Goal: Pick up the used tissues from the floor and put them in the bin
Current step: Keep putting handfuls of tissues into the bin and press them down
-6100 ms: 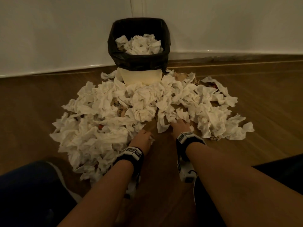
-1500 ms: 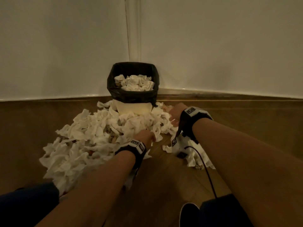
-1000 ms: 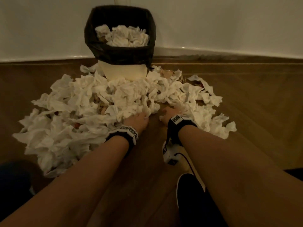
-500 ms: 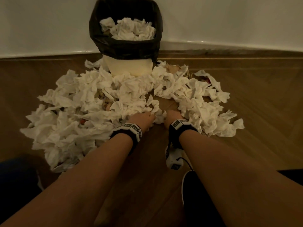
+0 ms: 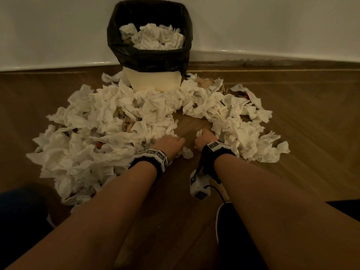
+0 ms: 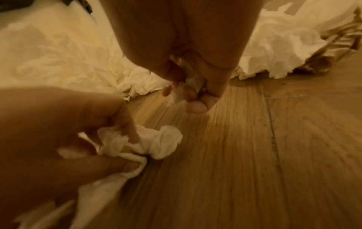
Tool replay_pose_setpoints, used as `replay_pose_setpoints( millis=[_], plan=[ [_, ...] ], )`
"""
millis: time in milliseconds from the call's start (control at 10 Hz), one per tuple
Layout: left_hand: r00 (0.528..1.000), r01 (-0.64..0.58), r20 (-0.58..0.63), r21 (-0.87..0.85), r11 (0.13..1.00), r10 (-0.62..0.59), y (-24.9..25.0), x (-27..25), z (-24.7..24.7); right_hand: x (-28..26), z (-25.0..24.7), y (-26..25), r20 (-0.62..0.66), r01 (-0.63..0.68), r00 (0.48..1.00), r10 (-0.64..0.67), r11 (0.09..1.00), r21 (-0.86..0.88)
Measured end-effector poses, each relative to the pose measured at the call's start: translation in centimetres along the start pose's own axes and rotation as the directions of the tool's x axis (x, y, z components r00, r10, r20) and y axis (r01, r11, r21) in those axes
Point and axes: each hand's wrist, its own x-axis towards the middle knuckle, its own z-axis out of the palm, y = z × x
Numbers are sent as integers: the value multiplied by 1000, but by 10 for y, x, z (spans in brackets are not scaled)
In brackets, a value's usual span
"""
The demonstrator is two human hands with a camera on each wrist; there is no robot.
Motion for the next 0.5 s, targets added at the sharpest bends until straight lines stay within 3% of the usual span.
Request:
replay_pose_setpoints(
  millis=[200,300,400,500],
  plan=[
    [996,84,-23,-145,986,-89,1,-1,15,-3,-7,-9,99,-146,988,122,944,297],
    [972,198,-48,-366,909,-231,1,1,13,1,-9,-7,140,-257,966,217,869,422],
    [903,319,-45,-594,738,-427,-2,0,4,-6,-10,-4,143,-231,973,183,823,518],
    [852,364,-13,-703,610,-523,-2,-2,-5,-16,-12,-3,167,-236,971,168,753,614]
  ],
)
